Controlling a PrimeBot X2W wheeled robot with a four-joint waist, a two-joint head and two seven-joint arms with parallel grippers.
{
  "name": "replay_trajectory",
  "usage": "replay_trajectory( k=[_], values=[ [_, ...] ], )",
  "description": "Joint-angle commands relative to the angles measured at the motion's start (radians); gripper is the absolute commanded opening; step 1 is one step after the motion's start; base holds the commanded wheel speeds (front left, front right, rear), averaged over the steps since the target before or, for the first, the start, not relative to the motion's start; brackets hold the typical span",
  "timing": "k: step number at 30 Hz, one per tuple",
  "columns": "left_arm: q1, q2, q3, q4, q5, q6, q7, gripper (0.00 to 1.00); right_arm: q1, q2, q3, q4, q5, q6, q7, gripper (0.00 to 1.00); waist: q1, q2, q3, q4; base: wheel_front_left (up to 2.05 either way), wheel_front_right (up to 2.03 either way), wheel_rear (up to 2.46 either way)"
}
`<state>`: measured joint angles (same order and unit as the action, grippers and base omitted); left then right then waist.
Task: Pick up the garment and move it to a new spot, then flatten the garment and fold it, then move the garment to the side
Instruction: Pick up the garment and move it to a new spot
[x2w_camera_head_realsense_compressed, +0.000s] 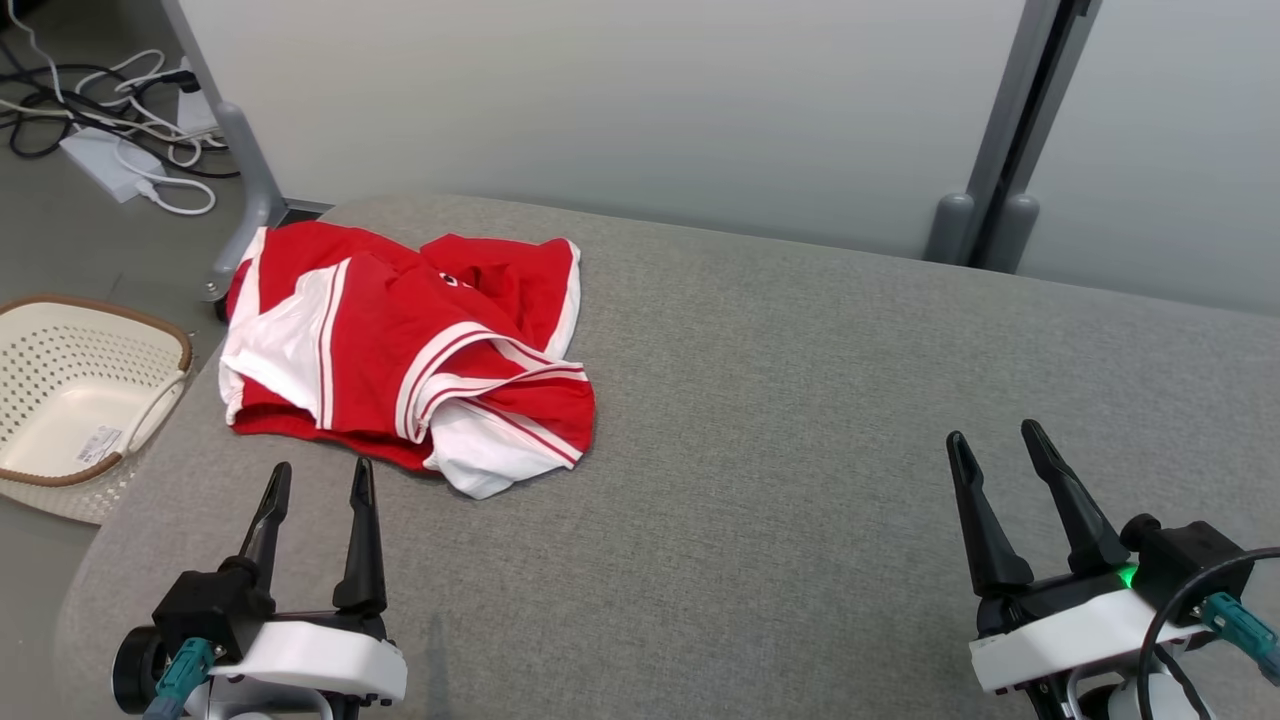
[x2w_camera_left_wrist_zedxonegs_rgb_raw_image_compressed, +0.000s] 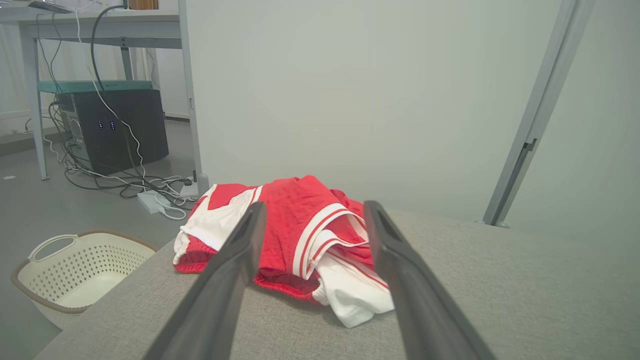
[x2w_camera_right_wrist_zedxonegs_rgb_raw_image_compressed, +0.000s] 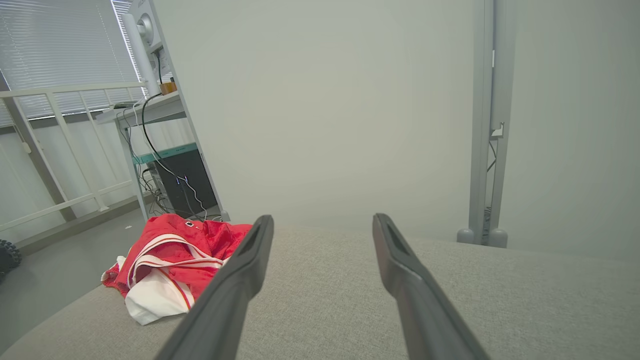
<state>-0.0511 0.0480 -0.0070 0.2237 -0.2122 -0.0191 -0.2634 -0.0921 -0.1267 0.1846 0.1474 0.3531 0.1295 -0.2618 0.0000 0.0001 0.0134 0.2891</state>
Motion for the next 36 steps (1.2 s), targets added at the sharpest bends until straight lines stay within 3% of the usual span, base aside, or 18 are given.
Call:
replay_trajectory(
  k=[1,21,29,36],
  values=[
    [-0.011,0.004,0.004,0.000,0.001,0.003,-0.001,1.00,-0.001,-0.004,0.000,-0.002,0.001,0.002,-0.004,1.00,0.0000,-0.0001,-0.002,0.013,0.00,0.00,0.00],
    [-0.015,0.004,0.008,-0.005,-0.034,0.002,-0.001,1.00,-0.009,-0.007,0.017,0.000,0.017,0.002,-0.004,1.00,0.0000,-0.0001,-0.005,0.057,0.00,0.00,0.00],
    [-0.125,0.018,-0.003,0.084,-0.062,-0.069,0.003,1.00,-0.024,-0.015,0.021,-0.003,0.021,0.002,-0.004,1.00,0.0000,-0.0001,0.020,0.028,0.00,0.00,0.00],
    [-0.345,0.095,-0.018,0.202,-0.095,-0.093,0.164,1.00,-0.046,-0.014,0.030,-0.008,0.022,0.002,-0.004,1.00,0.0000,-0.0001,0.062,-0.013,0.00,0.00,0.00]
  ],
)
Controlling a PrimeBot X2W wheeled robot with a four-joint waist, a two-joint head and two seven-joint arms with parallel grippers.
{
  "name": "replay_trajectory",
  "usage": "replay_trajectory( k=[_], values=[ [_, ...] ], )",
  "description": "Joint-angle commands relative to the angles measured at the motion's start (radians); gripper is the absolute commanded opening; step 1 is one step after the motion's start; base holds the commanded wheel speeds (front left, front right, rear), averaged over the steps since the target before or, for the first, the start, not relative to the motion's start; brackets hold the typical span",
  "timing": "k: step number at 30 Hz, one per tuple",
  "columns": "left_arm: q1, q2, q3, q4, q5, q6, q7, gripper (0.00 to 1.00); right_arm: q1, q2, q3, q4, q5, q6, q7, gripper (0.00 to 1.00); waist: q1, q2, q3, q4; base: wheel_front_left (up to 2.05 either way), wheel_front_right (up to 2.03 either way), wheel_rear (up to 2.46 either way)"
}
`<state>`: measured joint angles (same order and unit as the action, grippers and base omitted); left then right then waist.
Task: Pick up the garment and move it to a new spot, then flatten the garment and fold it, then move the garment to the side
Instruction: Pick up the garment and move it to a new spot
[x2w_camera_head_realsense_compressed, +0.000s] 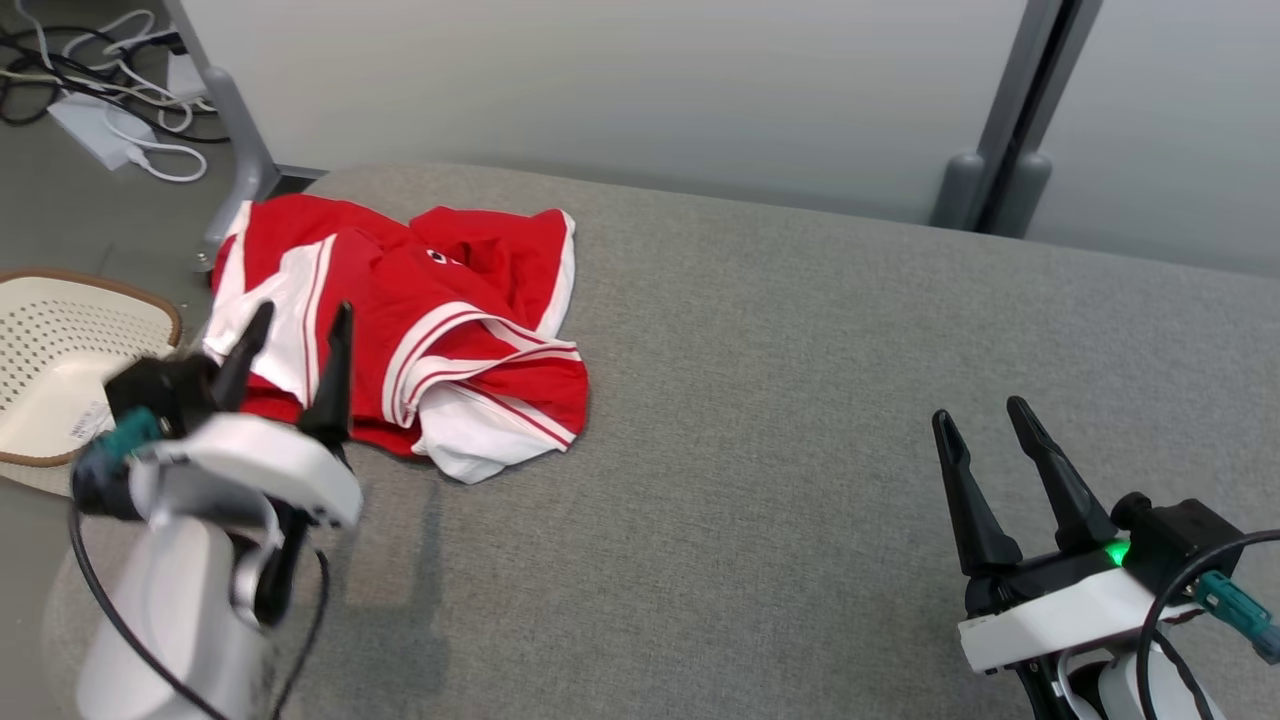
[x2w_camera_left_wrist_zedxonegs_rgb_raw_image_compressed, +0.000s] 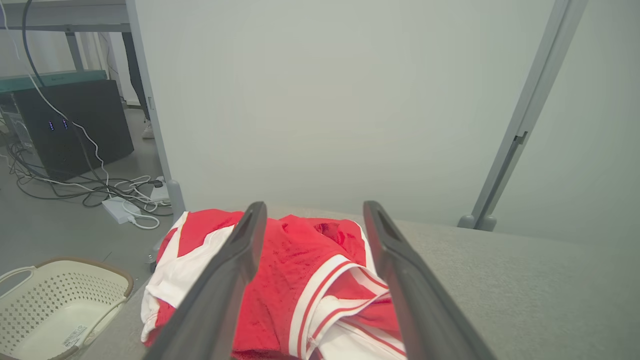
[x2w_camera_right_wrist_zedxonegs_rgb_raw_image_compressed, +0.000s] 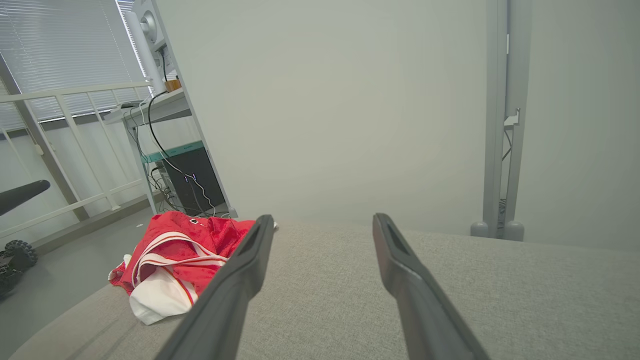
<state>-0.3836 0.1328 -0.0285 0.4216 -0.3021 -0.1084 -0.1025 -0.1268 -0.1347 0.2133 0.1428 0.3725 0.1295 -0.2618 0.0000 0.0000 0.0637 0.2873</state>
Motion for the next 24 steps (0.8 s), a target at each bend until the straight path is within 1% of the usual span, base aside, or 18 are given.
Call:
replay_trajectory(
  k=[1,3,5,8,11,13,20,21,24],
  values=[
    [-0.041,0.019,0.002,0.023,-0.015,-0.005,0.036,1.00,-0.013,-0.006,0.001,-0.004,0.003,0.002,-0.004,1.00,0.0000,0.0000,0.019,-0.018,0.00,0.00,0.00],
    [-0.099,0.027,0.008,0.064,-0.062,-0.011,0.120,1.00,-0.020,-0.005,0.003,-0.005,0.003,0.002,-0.004,1.00,0.0000,0.0000,0.033,-0.032,0.00,0.00,0.00],
    [-0.151,0.070,0.001,0.104,-0.073,-0.014,0.202,1.00,-0.028,-0.004,0.006,-0.003,0.005,0.002,-0.004,1.00,0.0000,0.0000,0.044,-0.050,0.00,0.00,0.00],
    [-0.210,0.098,-0.006,0.173,-0.127,-0.020,0.341,1.00,-0.038,-0.006,0.012,-0.002,0.007,0.002,-0.004,1.00,0.0000,0.0000,0.058,-0.075,0.00,0.00,0.00],
    [-0.266,0.147,-0.015,0.239,-0.171,-0.022,0.473,1.00,-0.054,-0.011,0.022,0.000,0.008,0.002,-0.004,1.00,0.0000,0.0000,0.070,-0.103,0.00,0.00,0.00],
    [-0.297,0.172,-0.021,0.277,-0.191,-0.022,0.533,1.00,-0.063,-0.013,0.026,-0.001,0.009,0.002,-0.004,1.00,0.0000,0.0000,0.077,-0.122,0.00,0.00,0.00],
    [-0.360,0.219,-0.064,0.398,-0.272,-0.022,0.732,1.00,-0.087,-0.015,0.043,0.003,0.014,0.002,-0.004,1.00,0.0000,0.0000,0.102,-0.189,0.00,0.00,0.00],
    [-0.360,0.219,-0.064,0.398,-0.272,-0.022,0.732,1.00,-0.087,-0.015,0.043,0.003,0.014,0.002,-0.004,1.00,0.0000,0.0000,0.102,-0.189,0.00,0.00,0.00],
    [-0.377,0.246,-0.077,0.433,-0.282,-0.022,0.785,1.00,-0.094,-0.015,0.046,0.001,0.014,0.002,-0.004,1.00,0.0000,0.0000,0.114,-0.217,0.00,0.00,0.00]
  ],
)
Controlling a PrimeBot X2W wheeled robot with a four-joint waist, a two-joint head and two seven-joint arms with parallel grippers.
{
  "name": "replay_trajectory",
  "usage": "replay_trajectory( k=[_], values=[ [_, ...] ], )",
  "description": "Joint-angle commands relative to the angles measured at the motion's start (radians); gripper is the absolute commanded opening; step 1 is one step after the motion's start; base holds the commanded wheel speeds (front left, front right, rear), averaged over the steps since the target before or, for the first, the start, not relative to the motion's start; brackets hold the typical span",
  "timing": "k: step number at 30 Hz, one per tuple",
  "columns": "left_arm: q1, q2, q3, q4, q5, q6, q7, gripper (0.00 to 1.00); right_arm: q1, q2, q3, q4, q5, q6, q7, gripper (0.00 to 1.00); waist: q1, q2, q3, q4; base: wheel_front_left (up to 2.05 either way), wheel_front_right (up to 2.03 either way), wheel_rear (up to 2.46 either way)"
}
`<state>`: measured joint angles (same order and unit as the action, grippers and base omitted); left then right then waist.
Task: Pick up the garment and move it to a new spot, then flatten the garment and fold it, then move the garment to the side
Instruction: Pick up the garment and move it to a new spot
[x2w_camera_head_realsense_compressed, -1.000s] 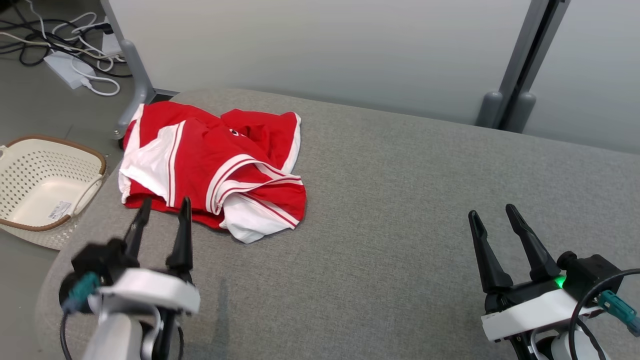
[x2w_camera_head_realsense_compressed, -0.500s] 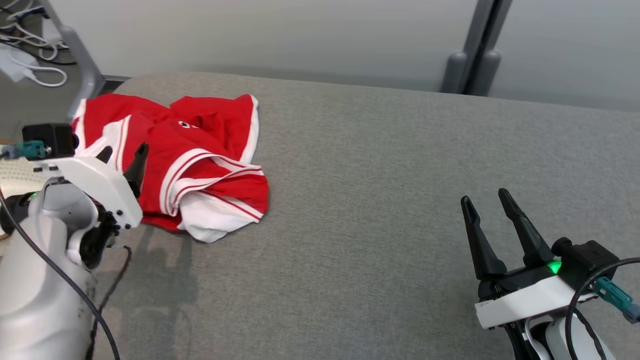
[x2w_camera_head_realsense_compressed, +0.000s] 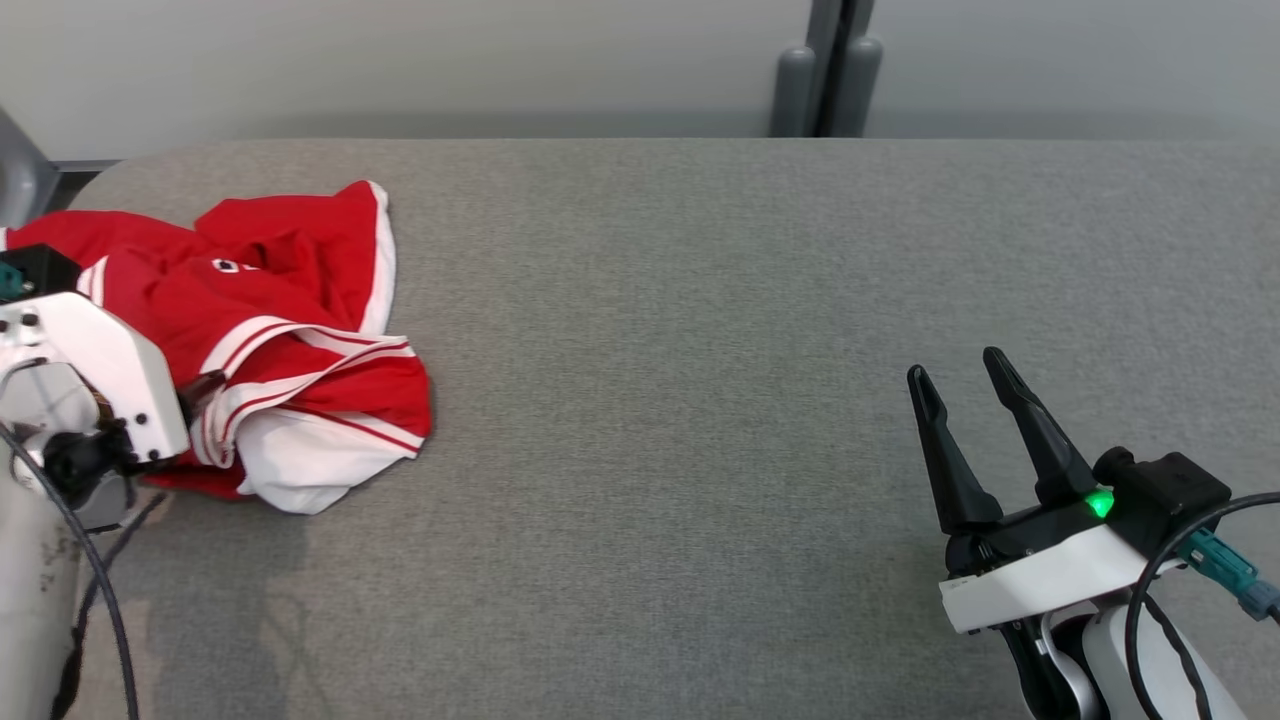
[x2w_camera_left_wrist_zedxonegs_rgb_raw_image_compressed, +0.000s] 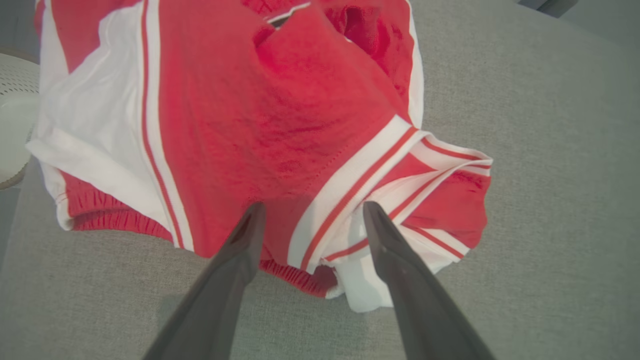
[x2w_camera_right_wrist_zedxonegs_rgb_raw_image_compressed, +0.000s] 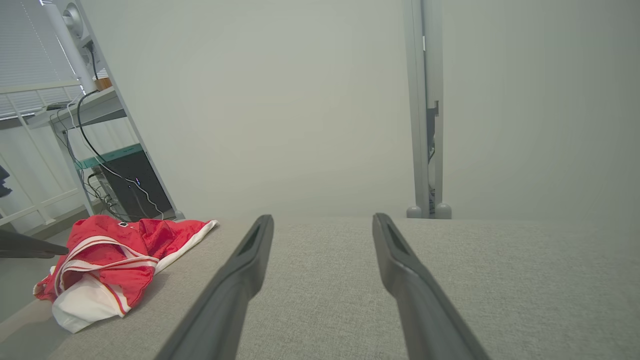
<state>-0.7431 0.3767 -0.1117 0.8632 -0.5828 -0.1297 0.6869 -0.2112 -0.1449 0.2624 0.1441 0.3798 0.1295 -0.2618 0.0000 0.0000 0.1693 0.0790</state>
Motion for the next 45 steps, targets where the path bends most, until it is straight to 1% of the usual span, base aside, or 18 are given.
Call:
replay_trajectory(
  k=[1,7,13,15,16,17,18,19,20,29,32,36,39,40,42,45],
  values=[
    [-0.021,0.011,0.000,0.003,0.006,-0.001,0.001,1.00,-0.011,-0.006,-0.003,-0.001,0.007,0.002,-0.004,1.00,0.0000,0.0000,0.012,-0.018,0.00,0.00,0.00],
    [-0.035,0.026,-0.020,0.065,-0.008,-0.001,0.061,1.00,-0.024,-0.007,-0.002,-0.004,0.009,0.002,-0.004,1.00,0.0000,0.0000,0.035,-0.062,0.00,0.00,0.00],
    [-0.047,0.042,-0.024,0.095,-0.013,-0.001,0.048,1.00,-0.029,-0.008,-0.005,-0.009,0.010,0.002,-0.004,1.00,0.0000,0.0000,0.053,-0.090,0.00,0.00,0.00],
    [-0.049,0.045,-0.026,0.104,-0.015,-0.001,0.048,0.97,-0.028,-0.007,-0.010,-0.011,0.009,0.002,-0.004,1.00,0.0000,0.0000,0.055,-0.094,0.00,0.00,0.00],
    [-0.051,0.048,-0.030,0.107,-0.014,-0.001,0.049,0.78,-0.028,-0.007,-0.011,-0.011,0.009,0.002,-0.004,1.00,0.0000,0.0000,0.055,-0.095,0.00,0.00,0.00],
    [-0.053,0.050,-0.033,0.109,-0.013,-0.001,0.051,0.49,-0.028,-0.007,-0.012,-0.010,0.009,0.002,-0.004,1.00,0.0000,0.0000,0.054,-0.095,0.00,0.00,0.00],
    [-0.055,0.052,-0.038,0.110,-0.014,-0.001,0.053,0.36,-0.028,-0.006,-0.013,-0.009,0.009,0.002,-0.004,1.00,0.0000,0.0000,0.053,-0.096,0.00,0.00,0.00],
    [-0.057,0.053,-0.042,0.109,-0.016,-0.001,0.056,0.15,-0.028,-0.005,-0.014,-0.007,0.009,0.002,-0.004,1.00,0.0000,0.0000,0.052,-0.095,0.00,0.00,0.00],
    [-0.059,0.054,-0.048,0.106,-0.018,-0.001,0.058,0.00,-0.027,-0.004,-0.015,-0.005,0.008,0.002,-0.004,1.00,0.0000,0.0000,0.049,-0.094,0.00,0.00,0.00],
    [-0.037,0.068,-0.097,0.067,-0.051,-0.001,0.082,0.00,-0.013,0.006,-0.018,0.006,0.007,0.002,-0.004,1.00,0.0000,0.0000,0.013,-0.075,0.00,0.00,0.00],
    [-0.038,0.073,-0.102,0.023,-0.083,-0.001,0.072,0.00,-0.004,0.009,-0.019,0.012,0.008,0.002,-0.004,1.00,0.0000,0.0000,-0.013,-0.067,0.00,0.00,0.00],
    [-0.047,0.052,-0.079,-0.056,-0.178,-0.001,0.085,0.00,0.012,0.014,-0.022,0.017,0.011,0.002,-0.004,1.00,0.0000,0.0000,-0.044,-0.059,0.00,0.00,0.00],
    [-0.034,0.062,-0.088,-0.130,-0.225,-0.001,0.104,0.00,0.017,0.017,-0.021,0.020,0.014,0.002,-0.004,1.00,0.0000,0.0000,-0.068,-0.056,0.00,0.00,0.00],
    [-0.034,0.062,-0.088,-0.130,-0.225,-0.001,0.104,0.00,0.017,0.017,-0.021,0.020,0.014,0.002,-0.004,1.00,0.0000,0.0000,-0.068,-0.056,0.00,0.00,0.00],
    [-0.024,0.068,-0.096,-0.184,-0.249,-0.001,0.109,0.00,0.023,0.019,-0.022,0.022,0.015,0.002,-0.004,1.00,0.0000,0.0000,-0.083,-0.056,0.00,0.00,0.00],
    [-0.009,0.063,-0.101,-0.258,-0.294,-0.001,0.110,0.00,0.038,0.021,-0.026,0.027,0.018,0.002,-0.004,1.00,0.0000,0.0000,-0.107,-0.056,0.00,0.00,0.00]
  ],
)
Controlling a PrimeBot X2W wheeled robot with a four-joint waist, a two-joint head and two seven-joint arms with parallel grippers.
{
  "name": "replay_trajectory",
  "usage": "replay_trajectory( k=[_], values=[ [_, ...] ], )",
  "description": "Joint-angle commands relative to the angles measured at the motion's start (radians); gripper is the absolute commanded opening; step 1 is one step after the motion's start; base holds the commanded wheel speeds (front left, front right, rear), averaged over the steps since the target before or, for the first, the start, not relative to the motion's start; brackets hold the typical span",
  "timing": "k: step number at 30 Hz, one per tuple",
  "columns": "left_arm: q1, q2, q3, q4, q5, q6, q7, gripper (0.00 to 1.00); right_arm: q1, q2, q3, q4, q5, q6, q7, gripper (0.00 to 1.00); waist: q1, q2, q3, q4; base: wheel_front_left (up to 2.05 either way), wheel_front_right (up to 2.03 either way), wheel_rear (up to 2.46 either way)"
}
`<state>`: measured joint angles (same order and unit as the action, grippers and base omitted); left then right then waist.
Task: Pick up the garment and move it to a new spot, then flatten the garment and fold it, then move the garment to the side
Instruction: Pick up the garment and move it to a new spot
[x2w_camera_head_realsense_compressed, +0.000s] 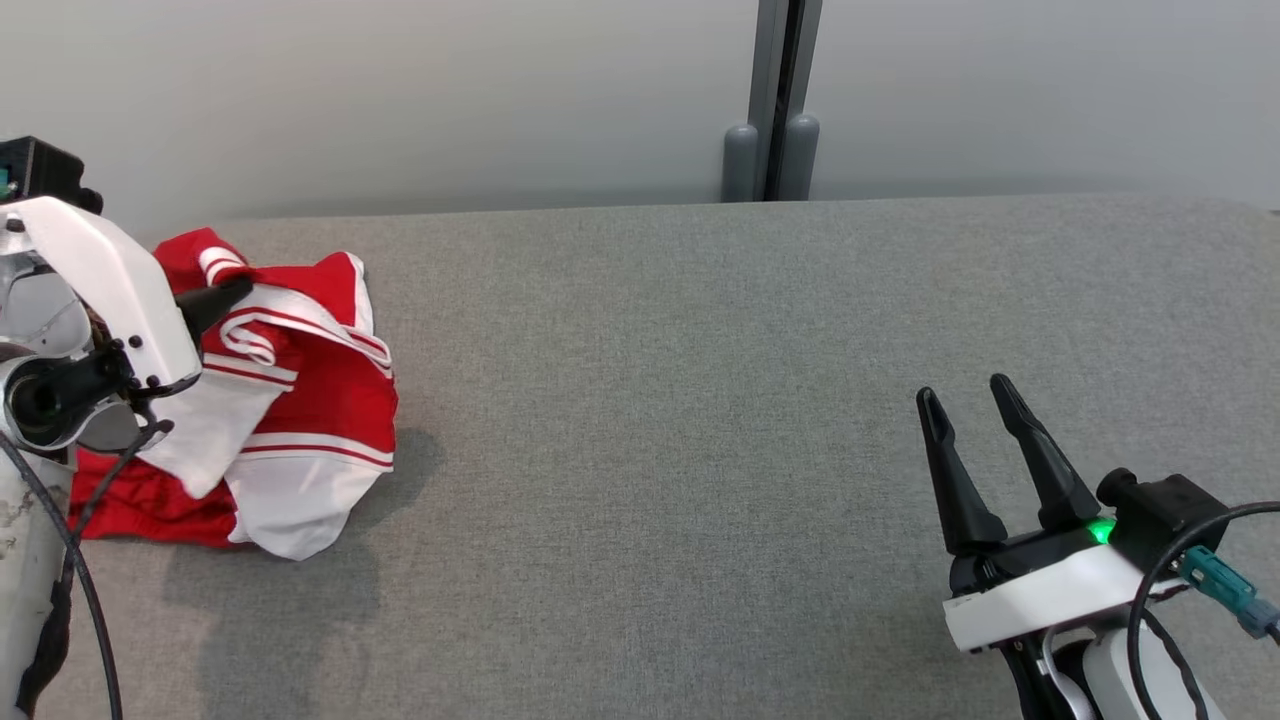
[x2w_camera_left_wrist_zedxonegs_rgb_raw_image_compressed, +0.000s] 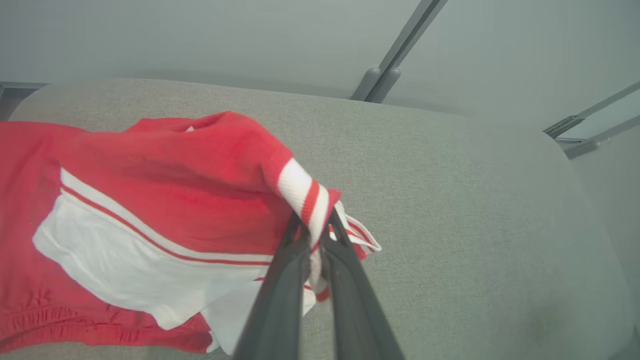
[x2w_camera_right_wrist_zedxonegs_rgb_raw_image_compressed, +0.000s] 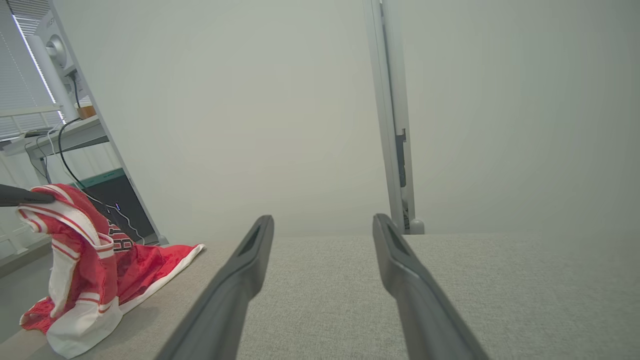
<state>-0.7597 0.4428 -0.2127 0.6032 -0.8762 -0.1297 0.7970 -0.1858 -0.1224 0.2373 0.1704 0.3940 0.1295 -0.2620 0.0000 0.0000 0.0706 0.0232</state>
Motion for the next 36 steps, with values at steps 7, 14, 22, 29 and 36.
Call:
replay_trajectory(
  k=[7,14,22,29,36],
  values=[
    [0.049,-0.022,-0.044,-0.148,-0.086,-0.001,0.059,0.00,0.024,0.001,-0.017,-0.003,0.005,0.002,-0.004,1.00,0.0000,0.0000,-0.047,-0.023,0.00,0.00,0.00],
    [0.093,-0.080,-0.085,-0.297,-0.161,-0.001,0.089,0.00,0.028,0.008,-0.030,-0.012,0.006,0.002,-0.004,1.00,0.0000,0.0000,-0.054,-0.081,0.00,0.00,0.00],
    [0.126,-0.181,-0.140,-0.380,-0.166,0.012,0.066,0.00,0.010,0.005,-0.029,-0.025,0.011,0.002,-0.004,1.00,0.0000,0.0000,-0.038,-0.179,0.00,0.00,0.00],
    [0.093,-0.270,-0.176,-0.315,-0.101,0.033,-0.040,0.00,-0.010,0.006,-0.020,-0.042,0.018,0.002,-0.004,1.00,0.0000,0.0000,0.001,-0.291,0.00,0.00,0.00],
    [0.008,-0.346,-0.206,-0.139,-0.046,0.023,-0.170,0.00,-0.027,0.012,-0.012,-0.058,0.027,0.002,-0.004,1.00,0.0000,0.0000,0.050,-0.388,0.00,0.00,0.00]
  ],
)
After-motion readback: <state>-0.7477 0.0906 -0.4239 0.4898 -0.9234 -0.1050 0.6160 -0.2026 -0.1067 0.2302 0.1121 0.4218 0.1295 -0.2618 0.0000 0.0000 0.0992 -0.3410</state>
